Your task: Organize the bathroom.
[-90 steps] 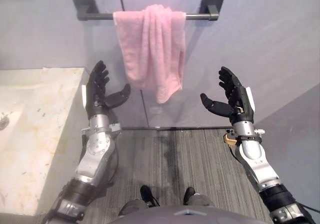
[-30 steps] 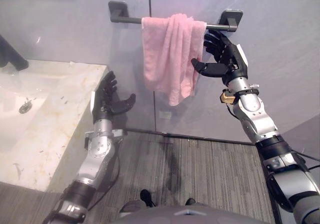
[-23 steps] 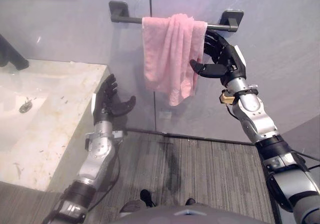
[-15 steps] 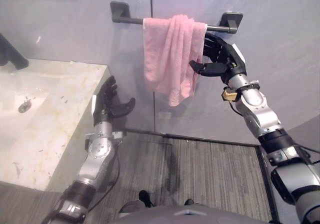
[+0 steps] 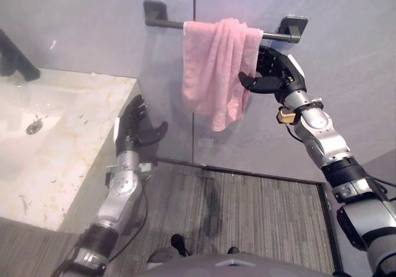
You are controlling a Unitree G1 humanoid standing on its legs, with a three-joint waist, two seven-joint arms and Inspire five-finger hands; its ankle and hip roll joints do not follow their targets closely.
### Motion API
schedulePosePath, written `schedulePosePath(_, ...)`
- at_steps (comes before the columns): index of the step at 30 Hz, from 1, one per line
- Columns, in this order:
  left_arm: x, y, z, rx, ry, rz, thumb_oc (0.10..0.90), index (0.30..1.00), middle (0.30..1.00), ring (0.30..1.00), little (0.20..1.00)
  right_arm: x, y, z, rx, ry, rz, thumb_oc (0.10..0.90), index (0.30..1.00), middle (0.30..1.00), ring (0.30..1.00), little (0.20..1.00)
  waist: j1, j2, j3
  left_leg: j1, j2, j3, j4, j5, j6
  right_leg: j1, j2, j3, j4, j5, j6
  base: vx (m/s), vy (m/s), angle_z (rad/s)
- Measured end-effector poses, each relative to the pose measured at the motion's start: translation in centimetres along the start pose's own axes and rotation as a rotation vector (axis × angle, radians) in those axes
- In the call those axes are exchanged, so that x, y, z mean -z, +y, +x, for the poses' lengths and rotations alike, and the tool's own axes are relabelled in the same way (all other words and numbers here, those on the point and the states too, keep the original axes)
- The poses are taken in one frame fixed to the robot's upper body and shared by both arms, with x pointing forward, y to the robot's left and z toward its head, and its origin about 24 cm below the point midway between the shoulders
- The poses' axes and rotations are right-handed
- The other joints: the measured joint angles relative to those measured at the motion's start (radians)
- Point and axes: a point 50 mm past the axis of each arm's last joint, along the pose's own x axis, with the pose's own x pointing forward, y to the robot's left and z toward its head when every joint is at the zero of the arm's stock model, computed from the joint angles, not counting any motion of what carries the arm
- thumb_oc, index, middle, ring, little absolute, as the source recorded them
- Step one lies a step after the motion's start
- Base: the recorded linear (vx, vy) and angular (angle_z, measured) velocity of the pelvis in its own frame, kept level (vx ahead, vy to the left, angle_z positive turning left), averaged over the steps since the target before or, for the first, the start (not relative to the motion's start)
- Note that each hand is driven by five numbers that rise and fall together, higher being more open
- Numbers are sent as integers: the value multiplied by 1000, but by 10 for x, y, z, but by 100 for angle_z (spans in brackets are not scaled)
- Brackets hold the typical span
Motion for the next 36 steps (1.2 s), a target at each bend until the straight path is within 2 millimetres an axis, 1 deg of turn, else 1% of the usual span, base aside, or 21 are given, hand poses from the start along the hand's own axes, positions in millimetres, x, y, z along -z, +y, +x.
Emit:
schedulePosePath(2, 0, 0, 0, 2, 0, 0, 800, 900, 900, 900, 900, 0, 0, 0, 1, 2, 0, 400, 300, 300, 300, 300, 9, 0, 0, 0, 0, 0, 0, 0, 0, 0, 0, 0, 0, 0, 0, 0, 0, 0)
schedulePosePath(6, -1, 0, 1, 4, -4, 4, 800, 900, 900, 900, 900, -1, 0, 1, 12, -4, 0, 400, 300, 300, 300, 300, 9, -4, 2, 1, -2, -2, 0, 0, 0, -1, -2, 0, 2, 0, 0, 4, 5, 1)
schedulePosePath(10, -10, -4, 9, -1, -44, 0, 800, 900, 900, 900, 900, -5, 2, 4, 16, -21, -11, 400, 300, 300, 300, 300, 4, -6, 4, 2, -3, 0, -2, 0, 1, -5, -6, 3, 9, -1, -1, 0, 0, 0)
schedulePosePath(11, -20, -7, 17, -3, -83, -1, 800, 900, 900, 900, 900, -5, 7, 5, 8, -25, -12, 400, 300, 300, 300, 300, -3, -8, 5, 2, -4, 1, -1, 0, 2, -5, -7, 4, 10, -1, -1, 0, 0, 0)
schedulePosePath(12, -20, -7, 17, -3, -83, -1, 800, 900, 900, 900, 900, -5, 7, 5, 8, -25, -12, 400, 300, 300, 300, 300, -3, -8, 5, 2, -4, 1, -1, 0, 2, -5, -7, 4, 10, -1, -1, 0, 0, 0)
schedulePosePath(13, -34, -9, 28, 2, -136, 6, 800, 900, 900, 900, 900, -5, 15, 7, -2, -34, 14, 400, 300, 300, 300, 300, -18, -8, 5, 2, -5, 2, -2, 1, 3, -4, -8, 5, 11, -1, -1, 0, 0, 0)
schedulePosePath(14, -34, -9, 28, 2, -136, 6, 800, 900, 900, 900, 900, -5, 15, 7, -2, -34, 14, 400, 300, 300, 300, 300, -18, -8, 5, 2, -5, 2, -2, 1, 3, -4, -8, 5, 11, -1, -1, 19, 25, -8)
schedulePosePath(15, -52, -14, 40, 14, -199, -3, 800, 900, 900, 900, 900, -5, 23, 8, -10, -48, 32, 400, 300, 300, 300, 300, -32, -9, 4, 5, -5, 9, -1, 0, 4, -7, -8, 14, 10, -1, -1, 31, 42, -9)
schedulePosePath(17, -69, -20, 50, 26, -259, -19, 800, 900, 900, 900, 900, -5, 32, 9, -28, -57, 48, 400, 300, 300, 300, 300, -47, -9, 4, 8, -5, 17, -2, -1, 5, -10, -10, 21, 12, -1, -1, 37, 55, -16)
schedulePosePath(18, -82, -24, 57, 41, -295, -44, 800, 900, 900, 900, 900, -6, 41, 12, -38, -63, 69, 400, 300, 300, 300, 300, -56, -8, 3, 14, -5, 27, -3, -2, 7, -10, -10, 33, 13, 0, 0, 20, 30, -20)
schedulePosePath(19, -88, -27, 60, 58, -310, -58, 800, 900, 900, 900, 900, -6, 46, 12, -51, -67, 77, 400, 300, 300, 300, 300, -56, -6, 2, 17, -5, 29, -4, -2, 7, -9, -10, 36, 15, 0, 0, 24, 27, -20)
schedulePosePath(20, -95, -32, 62, 100, -331, -63, 800, 900, 900, 900, 900, -9, 51, 13, -65, -78, 81, 400, 300, 300, 300, 300, -65, -4, 1, 20, -6, 34, -5, -3, 9, -9, -11, 39, 15, 0, 0, 24, 30, -11)
schedulePosePath(21, -96, -35, 63, 119, -332, -62, 800, 900, 900, 900, 900, -11, 53, 14, -76, -85, 80, 400, 300, 300, 300, 300, -73, -4, 1, 20, -6, 38, -5, -3, 9, -10, -11, 43, 14, 0, 0, 17, 24, -11)
schedulePosePath(28, -84, -37, 64, 193, -246, -52, 800, 900, 900, 900, 900, -11, 56, 14, -94, -83, 75, 400, 300, 300, 300, 300, -72, 4, 1, 20, -3, 45, -5, -3, 9, -12, -7, 51, 8, -1, -1, 6, 8, -3)
schedulePosePath(36, -73, -25, 69, 166, -192, -11, 800, 900, 900, 900, 900, -12, 56, 14, -101, -86, 74, 400, 300, 300, 300, 300, -72, 8, -1, 20, -3, 46, -5, -3, 9, -12, -7, 53, 8, -1, -1, 0, 0, 0)
